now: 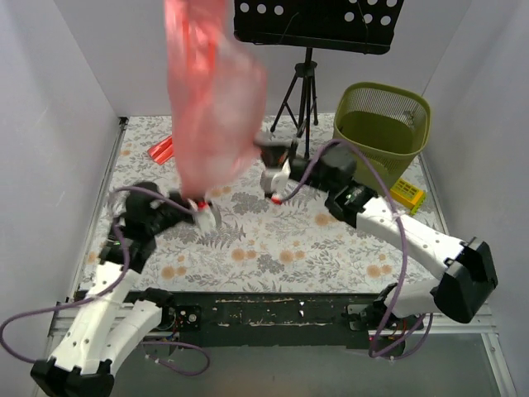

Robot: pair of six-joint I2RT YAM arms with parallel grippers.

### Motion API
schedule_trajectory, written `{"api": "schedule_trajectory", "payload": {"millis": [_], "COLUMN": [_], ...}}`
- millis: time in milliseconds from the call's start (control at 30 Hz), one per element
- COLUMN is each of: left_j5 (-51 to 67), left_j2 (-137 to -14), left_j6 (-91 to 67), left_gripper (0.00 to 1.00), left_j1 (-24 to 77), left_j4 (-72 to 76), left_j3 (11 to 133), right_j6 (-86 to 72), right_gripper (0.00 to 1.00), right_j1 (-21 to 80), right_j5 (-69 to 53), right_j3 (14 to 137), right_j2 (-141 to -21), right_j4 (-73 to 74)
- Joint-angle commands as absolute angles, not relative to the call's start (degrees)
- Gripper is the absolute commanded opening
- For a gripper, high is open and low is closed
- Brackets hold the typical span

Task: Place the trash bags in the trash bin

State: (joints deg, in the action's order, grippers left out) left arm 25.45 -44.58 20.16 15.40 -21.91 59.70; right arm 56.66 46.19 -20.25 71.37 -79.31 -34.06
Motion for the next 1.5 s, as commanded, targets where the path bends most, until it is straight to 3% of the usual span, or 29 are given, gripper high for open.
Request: {"api": "schedule_trajectory", "payload": {"millis": [0, 133, 333, 433, 567, 700, 867, 1033, 1133, 1167, 1200, 1300, 1367, 1433, 1467], "left_j5": [37.7, 45.9, 46.0, 42.0, 31.0, 7.9, -11.0, -19.8, -22.7, -24.1, -24.8, -20.8, -15.2, -5.9, -1.7], "left_j2": [-28.8, -18.6, -24.0, -25.9, -30.9, -41.4, -50.4, -59.5, -67.2, -70.0, -72.3, -79.3, -83.0, -80.7, -77.7], "left_j6": [58.1, 47.5, 45.2, 35.6, 9.2, -15.9, -25.2, -24.4, -23.0, -22.7, -22.2, -20.4, -20.4, -19.2, -18.7], "left_gripper": [0.0, 0.0, 0.0, 0.0, 0.0, 0.0, 0.0, 0.0, 0.0, 0.0, 0.0, 0.0, 0.0, 0.0, 0.0], "left_j1": [18.5, 18.4, 18.4, 18.2, 18.2, 18.0, 17.3, 14.5, 10.8, 10.4, 10.3, 10.4, 10.5, 10.6, 10.6], "left_j4": [-56.1, -43.0, -52.4, -49.9, -40.7, -38.3, -35.5, -27.4, -23.6, -22.6, -21.3, -18.4, -15.0, -9.4, -5.1], "left_j3": [33.3, 30.6, 36.2, 38.7, 43.2, 47.7, 49.6, 59.5, 75.8, 82.1, 89.9, 113.3, 126.5, 125.7, 119.6], "right_j6": [84.4, 71.8, 58.1, 48.2, 34.7, 24.1, 22.5, 28.5, 33.8, 35.1, 39.5, 47.5, 53.4, 58.5, 59.3], "right_gripper": [0.01, 0.01, 0.01, 0.01, 0.01, 0.01, 0.01, 0.01, 0.01, 0.01, 0.01, 0.01, 0.01, 0.01, 0.01], "right_j1": [44.1, 45.0, 45.0, 45.0, 45.0, 43.5, 43.2, 43.1, 41.1, 40.6, 40.8, 41.8, 44.3, 46.7, 47.3], "right_j5": [-31.8, -31.0, -23.9, -19.4, -10.6, -1.8, 2.2, 3.6, 7.6, 6.9, 5.0, -10.4, -16.2, -17.6, -18.0], "right_j3": [39.9, 28.2, 36.3, 39.8, 49.0, 60.4, 71.3, 98.9, 136.4, 150.8, 156.2, 138.6, 134.4, 135.5, 134.9], "right_j2": [-67.8, -46.2, -47.0, -49.2, -56.4, -67.3, -81.9, -105.2, -126.6, -132.0, -134.6, -121.3, -116.5, -115.1, -114.0], "right_j4": [20.7, 5.0, 7.1, 3.1, -1.2, -1.7, -8.5, -11.7, -7.8, -11.9, -20.3, -44.8, -49.2, -53.5, -55.7]}}
